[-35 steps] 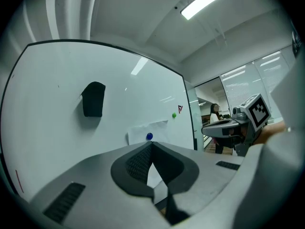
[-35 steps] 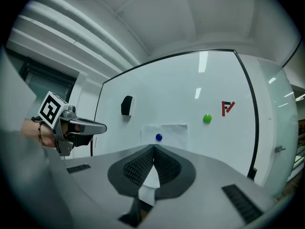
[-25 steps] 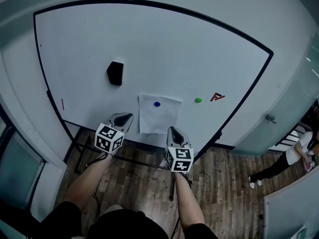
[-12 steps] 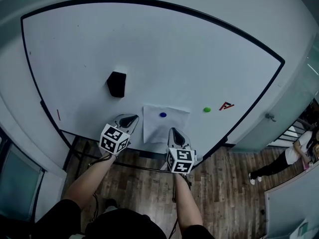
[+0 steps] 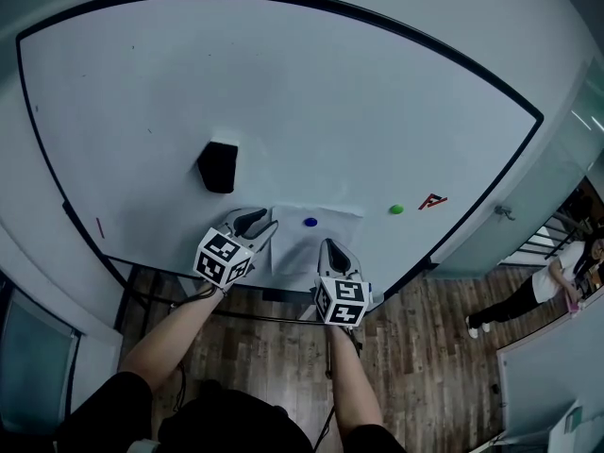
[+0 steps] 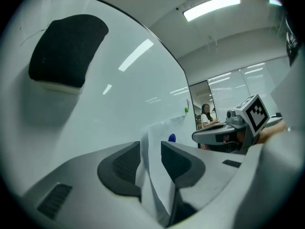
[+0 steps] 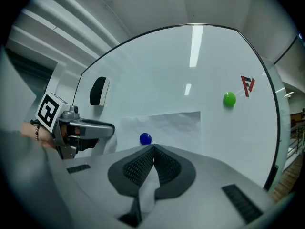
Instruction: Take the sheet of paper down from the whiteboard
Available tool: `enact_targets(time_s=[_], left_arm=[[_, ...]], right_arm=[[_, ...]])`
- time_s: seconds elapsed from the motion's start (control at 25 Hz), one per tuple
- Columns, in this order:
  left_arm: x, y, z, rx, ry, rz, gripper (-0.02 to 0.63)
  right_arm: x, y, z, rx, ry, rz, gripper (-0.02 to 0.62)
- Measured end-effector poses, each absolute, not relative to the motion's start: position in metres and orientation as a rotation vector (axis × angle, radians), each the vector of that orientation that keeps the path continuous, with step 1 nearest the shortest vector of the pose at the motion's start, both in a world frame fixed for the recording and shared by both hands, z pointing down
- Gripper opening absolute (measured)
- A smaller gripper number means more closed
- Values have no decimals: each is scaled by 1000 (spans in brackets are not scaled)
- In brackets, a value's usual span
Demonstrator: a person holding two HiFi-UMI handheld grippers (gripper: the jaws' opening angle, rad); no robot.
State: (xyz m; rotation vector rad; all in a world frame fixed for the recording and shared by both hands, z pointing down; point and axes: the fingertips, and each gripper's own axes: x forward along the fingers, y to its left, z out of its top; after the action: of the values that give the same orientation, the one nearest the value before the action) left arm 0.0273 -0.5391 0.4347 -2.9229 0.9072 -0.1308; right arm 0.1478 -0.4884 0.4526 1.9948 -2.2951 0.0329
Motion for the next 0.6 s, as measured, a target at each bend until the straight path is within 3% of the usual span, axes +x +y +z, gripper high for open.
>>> enact_targets(time_s=[0.24,0.44,0.6], left_arm=[[45,-541,429,-2919,851,-129,116],[40,-550,429,-2927,889,-124,24],[40,-547,430,-2942,855,-113,21]], right_arm=[[150,-492,450,2012,-2287,33,25],[147,-497,447,2013,-2285,20,25],[143,-502,447,2029,-2276,10,25]])
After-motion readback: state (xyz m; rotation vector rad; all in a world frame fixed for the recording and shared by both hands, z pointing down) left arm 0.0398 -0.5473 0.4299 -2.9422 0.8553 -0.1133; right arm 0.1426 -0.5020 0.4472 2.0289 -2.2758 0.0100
